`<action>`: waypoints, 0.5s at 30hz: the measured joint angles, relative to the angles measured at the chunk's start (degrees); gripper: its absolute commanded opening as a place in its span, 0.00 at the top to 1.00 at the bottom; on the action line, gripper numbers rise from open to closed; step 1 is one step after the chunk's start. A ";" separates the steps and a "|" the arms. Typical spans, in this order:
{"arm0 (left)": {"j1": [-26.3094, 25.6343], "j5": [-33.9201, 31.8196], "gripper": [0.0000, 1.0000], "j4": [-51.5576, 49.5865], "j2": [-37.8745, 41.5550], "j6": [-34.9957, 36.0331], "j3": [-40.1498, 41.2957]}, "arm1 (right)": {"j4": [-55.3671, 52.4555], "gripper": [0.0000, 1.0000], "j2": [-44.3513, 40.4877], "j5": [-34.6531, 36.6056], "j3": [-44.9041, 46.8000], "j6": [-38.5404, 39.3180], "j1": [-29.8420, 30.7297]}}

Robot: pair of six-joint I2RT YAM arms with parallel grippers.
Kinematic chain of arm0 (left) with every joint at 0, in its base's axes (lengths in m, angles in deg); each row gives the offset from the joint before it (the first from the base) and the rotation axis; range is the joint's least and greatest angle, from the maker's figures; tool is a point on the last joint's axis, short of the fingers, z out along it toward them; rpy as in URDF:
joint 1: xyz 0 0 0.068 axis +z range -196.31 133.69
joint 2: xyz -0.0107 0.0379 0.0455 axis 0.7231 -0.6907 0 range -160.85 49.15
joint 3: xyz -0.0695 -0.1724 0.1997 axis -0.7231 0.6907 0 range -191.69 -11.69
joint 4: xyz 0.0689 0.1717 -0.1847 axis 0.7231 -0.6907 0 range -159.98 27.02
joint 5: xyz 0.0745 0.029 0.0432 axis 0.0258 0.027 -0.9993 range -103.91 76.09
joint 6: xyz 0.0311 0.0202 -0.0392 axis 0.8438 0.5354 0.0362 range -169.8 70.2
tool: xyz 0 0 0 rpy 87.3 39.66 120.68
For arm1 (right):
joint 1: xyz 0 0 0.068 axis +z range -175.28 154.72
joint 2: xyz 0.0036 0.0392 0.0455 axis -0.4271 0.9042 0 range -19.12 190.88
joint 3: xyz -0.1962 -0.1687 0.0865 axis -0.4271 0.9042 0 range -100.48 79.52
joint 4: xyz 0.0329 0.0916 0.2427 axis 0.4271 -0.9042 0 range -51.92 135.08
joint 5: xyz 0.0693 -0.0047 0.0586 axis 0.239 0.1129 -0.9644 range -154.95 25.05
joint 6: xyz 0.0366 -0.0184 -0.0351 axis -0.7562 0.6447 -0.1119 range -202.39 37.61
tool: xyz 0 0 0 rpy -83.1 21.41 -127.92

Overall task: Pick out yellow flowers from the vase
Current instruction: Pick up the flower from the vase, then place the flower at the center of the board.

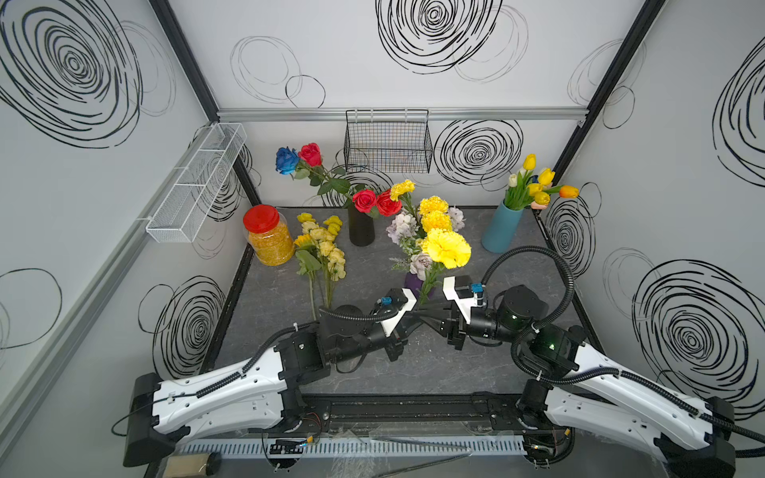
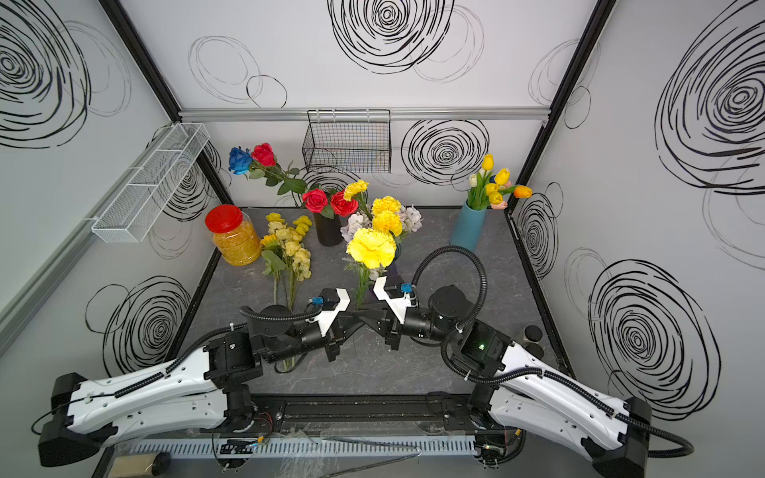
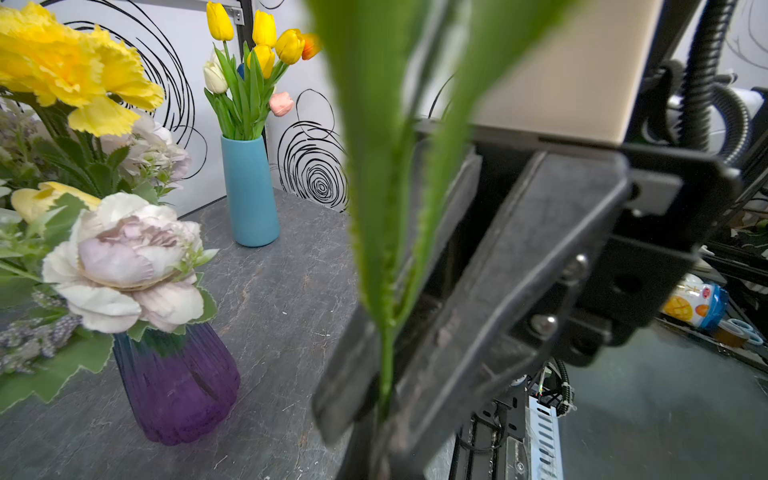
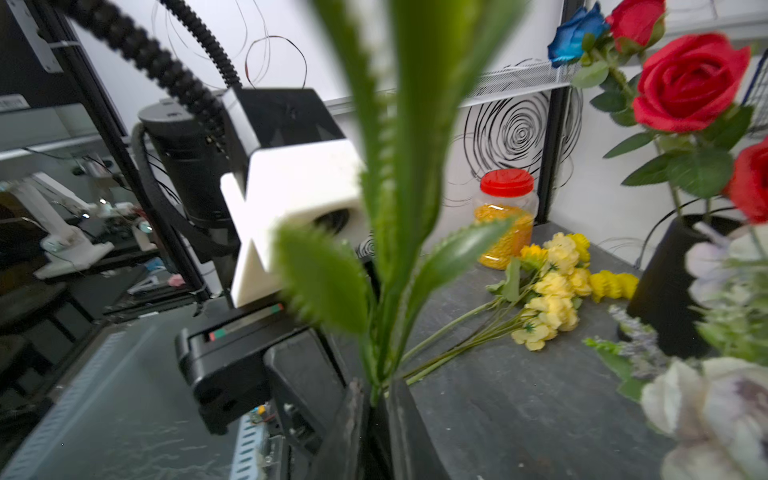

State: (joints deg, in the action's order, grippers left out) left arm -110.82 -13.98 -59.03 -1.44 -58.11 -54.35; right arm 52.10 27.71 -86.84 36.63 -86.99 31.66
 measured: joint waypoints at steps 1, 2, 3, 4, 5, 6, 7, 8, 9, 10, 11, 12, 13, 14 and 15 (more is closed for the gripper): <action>0.02 -0.96 1.00 -0.52 0.39 -0.26 0.02 | 0.13 0.62 0.00 0.44 0.09 0.28 0.00; 0.02 -1.81 1.00 -1.05 0.72 -0.52 0.02 | 0.28 0.57 -0.11 1.09 0.31 0.48 0.00; 0.11 -3.15 1.00 -1.81 1.31 -1.14 0.07 | 0.28 0.52 -0.31 1.86 0.57 0.48 0.00; 0.35 -4.22 1.00 -2.71 2.14 -1.84 0.26 | 0.28 0.48 -0.68 2.73 0.96 0.76 0.02; 0.63 -5.05 1.00 -3.61 2.99 -2.54 0.61 | 0.17 0.45 -1.14 3.96 1.33 1.03 0.02; 1.05 -6.12 1.00 -4.63 4.26 -3.52 1.18 | 0.07 0.44 -1.66 4.83 1.73 1.14 0.04; 1.49 -7.13 1.00 -5.95 5.51 -4.74 1.75 | -0.13 0.43 -2.47 6.54 2.19 1.42 0.04; 1.90 -8.13 1.00 -7.39 6.69 -5.84 2.29 | -0.20 0.42 -3.39 7.87 2.67 1.49 0.04; 2.38 -9.16 1.00 -9.33 8.15 -7.37 3.02 | -0.24 0.41 -4.55 9.53 3.32 1.64 0.04; 2.82 -10.08 1.00 -11.43 9.33 -8.76 3.61 | -0.26 0.40 -5.79 11.26 4.00 1.86 0.04; 3.23 -10.97 1.00 -13.31 10.40 -10.34 4.24 | -0.26 0.40 -6.84 12.57 4.57 2.01 0.04; 3.69 -11.87 1.00 -15.26 11.37 -12.04 4.92 | -0.24 0.39 -8.00 14.08 5.25 2.16 0.04; 4.33 -12.61 1.00 -17.22 12.46 -14.08 5.81 | -0.17 0.39 -9.22 15.78 5.95 2.34 0.04; 5.03 -13.07 1.00 -18.75 13.40 -15.96 6.78 | -0.17 0.39 -9.92 16.85 6.38 2.51 0.04; 5.92 -13.33 1.00 -20.17 14.40 -17.94 7.96 | -0.13 0.39 -10.60 18.27 6.80 2.62 0.04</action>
State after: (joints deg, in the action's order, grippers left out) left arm -104.90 -27.32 -79.21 12.96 -76.06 -46.39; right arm 51.97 17.11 -68.57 43.42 -84.37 31.71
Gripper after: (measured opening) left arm 0.051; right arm 0.607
